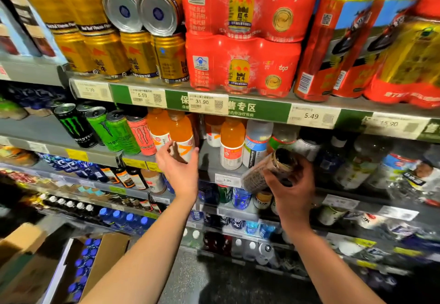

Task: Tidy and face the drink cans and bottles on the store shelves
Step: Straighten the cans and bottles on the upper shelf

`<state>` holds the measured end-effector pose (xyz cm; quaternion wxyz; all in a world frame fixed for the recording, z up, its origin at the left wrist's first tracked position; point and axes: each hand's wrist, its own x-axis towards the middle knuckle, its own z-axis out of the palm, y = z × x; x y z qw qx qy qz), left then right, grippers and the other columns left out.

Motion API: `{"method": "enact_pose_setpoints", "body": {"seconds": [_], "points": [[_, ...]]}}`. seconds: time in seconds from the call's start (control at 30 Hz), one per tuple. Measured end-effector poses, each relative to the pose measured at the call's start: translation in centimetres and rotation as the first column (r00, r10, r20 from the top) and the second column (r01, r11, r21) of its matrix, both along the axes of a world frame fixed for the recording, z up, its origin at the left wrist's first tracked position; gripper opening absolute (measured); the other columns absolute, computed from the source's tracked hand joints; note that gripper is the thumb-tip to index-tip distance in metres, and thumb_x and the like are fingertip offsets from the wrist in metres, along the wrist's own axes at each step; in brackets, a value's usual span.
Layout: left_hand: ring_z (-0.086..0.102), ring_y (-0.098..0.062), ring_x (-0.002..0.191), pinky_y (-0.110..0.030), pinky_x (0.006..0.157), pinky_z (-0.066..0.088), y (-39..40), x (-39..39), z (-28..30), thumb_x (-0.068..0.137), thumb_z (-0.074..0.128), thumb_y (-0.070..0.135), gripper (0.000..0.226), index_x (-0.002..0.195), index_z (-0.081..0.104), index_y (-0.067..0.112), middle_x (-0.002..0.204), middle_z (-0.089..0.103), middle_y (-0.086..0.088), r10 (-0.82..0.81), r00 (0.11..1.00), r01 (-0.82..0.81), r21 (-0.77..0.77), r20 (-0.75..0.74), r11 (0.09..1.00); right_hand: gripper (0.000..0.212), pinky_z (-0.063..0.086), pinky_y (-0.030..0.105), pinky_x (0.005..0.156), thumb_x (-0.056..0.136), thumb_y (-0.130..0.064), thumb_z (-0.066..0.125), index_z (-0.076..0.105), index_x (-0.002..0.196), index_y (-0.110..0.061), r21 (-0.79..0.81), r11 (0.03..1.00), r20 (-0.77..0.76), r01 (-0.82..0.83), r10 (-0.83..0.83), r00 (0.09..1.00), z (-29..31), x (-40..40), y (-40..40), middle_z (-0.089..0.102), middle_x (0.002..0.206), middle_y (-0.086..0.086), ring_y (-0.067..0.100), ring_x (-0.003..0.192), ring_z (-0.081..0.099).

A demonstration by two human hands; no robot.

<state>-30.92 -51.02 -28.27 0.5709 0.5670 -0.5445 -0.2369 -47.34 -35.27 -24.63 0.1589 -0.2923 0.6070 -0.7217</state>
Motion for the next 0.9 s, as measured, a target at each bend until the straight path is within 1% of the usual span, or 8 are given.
{"method": "enact_pose_setpoints", "body": {"seconds": [0.1, 0.17, 0.3, 0.47, 0.6, 0.73, 0.83, 0.9], "points": [[0.05, -0.028, 0.123, -0.045, 0.107, 0.042, -2.1, 1.4, -0.5, 0.071, 0.089, 0.034, 0.085, 0.138, 0.045, 0.005, 0.129, 0.053, -0.01, -0.038, 0.999, 0.035, 0.142, 0.014, 0.989, 0.058, 0.052, 0.018, 0.082, 0.073, 0.001, 0.083, 0.056, 0.11, -0.034, -0.008, 1.0, -0.012, 0.02, -0.02, 1.0, 0.5, 1.6, -0.9, 0.07, 0.102, -0.008, 0.006, 0.092, 0.068], [0.052, -0.028, 0.123, -0.046, 0.106, 0.044, -2.7, 1.4, -0.5, 0.068, 0.091, 0.036, 0.088, 0.136, 0.045, 0.005, 0.13, 0.054, -0.011, -0.076, 0.996, 0.066, 0.173, 0.053, 0.983, 0.057, 0.053, 0.02, 0.083, 0.073, 0.0, 0.083, 0.056, 0.11, -0.033, -0.02, 0.999, -0.007, 0.049, -0.05, 0.999, 0.7, 2.5, -1.4, 0.069, 0.105, -0.004, 0.009, 0.092, 0.068], [0.054, -0.031, 0.118, -0.043, 0.099, 0.046, -3.3, 0.8, -0.1, 0.07, 0.091, 0.03, 0.076, 0.128, 0.05, 0.002, 0.124, 0.056, -0.013, -0.035, 0.998, 0.025, 0.172, 0.052, 0.985, 0.057, 0.054, 0.019, 0.083, 0.074, -0.004, 0.084, 0.055, 0.115, -0.03, 0.0, 0.996, -0.047, 0.09, -0.09, 0.995, 0.9, 3.8, -1.8, 0.068, 0.108, -0.006, 0.008, 0.093, 0.068], [0.057, -0.029, 0.107, -0.037, 0.092, 0.044, -4.0, 1.0, -0.2, 0.071, 0.089, 0.029, 0.067, 0.122, 0.053, 0.004, 0.113, 0.058, -0.01, -0.029, 0.998, 0.019, 0.186, 0.052, 0.982, 0.061, 0.056, 0.021, 0.083, 0.075, -0.005, 0.083, 0.053, 0.128, -0.012, 0.032, 0.992, -0.023, 0.119, -0.118, 0.993, 0.5, 4.0, -1.2, 0.066, 0.112, -0.006, 0.007, 0.095, 0.068], [0.06, -0.024, 0.099, -0.037, 0.087, 0.049, -4.5, 1.6, -1.1, 0.066, 0.091, 0.035, 0.066, 0.117, 0.055, 0.013, 0.108, 0.061, -0.004, -0.109, 0.991, 0.094, 0.181, 0.076, 0.979, 0.058, 0.052, 0.011, 0.077, 0.076, -0.002, 0.083, 0.054, 0.126, -0.006, 0.044, 0.987, -0.017, 0.154, -0.153, 0.988, 0.3, 3.4, -0.7, 0.064, 0.105, -0.011, -0.007, 0.086, 0.065], [0.061, -0.012, 0.092, -0.028, 0.082, 0.051, -4.3, 1.3, -1.0, 0.065, 0.093, 0.032, 0.067, 0.117, 0.053, 0.021, 0.107, 0.064, 0.002, -0.304, 0.95, 0.282, 0.223, 0.07, 0.933, 0.056, 0.049, 0.008, 0.076, 0.076, -0.002, 0.082, 0.053, 0.123, -0.01, 0.044, 0.985, -0.005, 0.168, -0.168, 0.986, 0.6, 2.9, -0.9, 0.063, 0.102, -0.013, -0.009, 0.085, 0.064], [0.059, 0.0, 0.09, -0.011, 0.077, 0.046, -4.0, 0.4, -0.6, 0.065, 0.094, 0.025, 0.067, 0.114, 0.05, 0.026, 0.104, 0.062, 0.008, -0.423, 0.906, 0.401, 0.262, 0.032, 0.878, 0.056, 0.053, 0.013, 0.08, 0.076, -0.005, 0.083, 0.053, 0.12, -0.018, 0.042, 0.986, -0.005, 0.16, -0.16, 0.987, 0.8, 2.6, -0.9, 0.064, 0.103, -0.012, -0.006, 0.086, 0.065], [0.059, 0.0, 0.091, -0.006, 0.075, 0.043, -3.8, -0.2, -0.7, 0.065, 0.094, 0.02, 0.067, 0.115, 0.05, 0.025, 0.106, 0.062, 0.006, -0.465, 0.885, 0.448, 0.275, -0.005, 0.85, 0.056, 0.053, 0.014, 0.081, 0.076, -0.004, 0.083, 0.052, 0.12, -0.02, 0.035, 0.988, -0.009, 0.15, -0.15, 0.989, 0.9, 2.4, -0.9, 0.064, 0.104, -0.013, -0.005, 0.088, 0.066]]}}
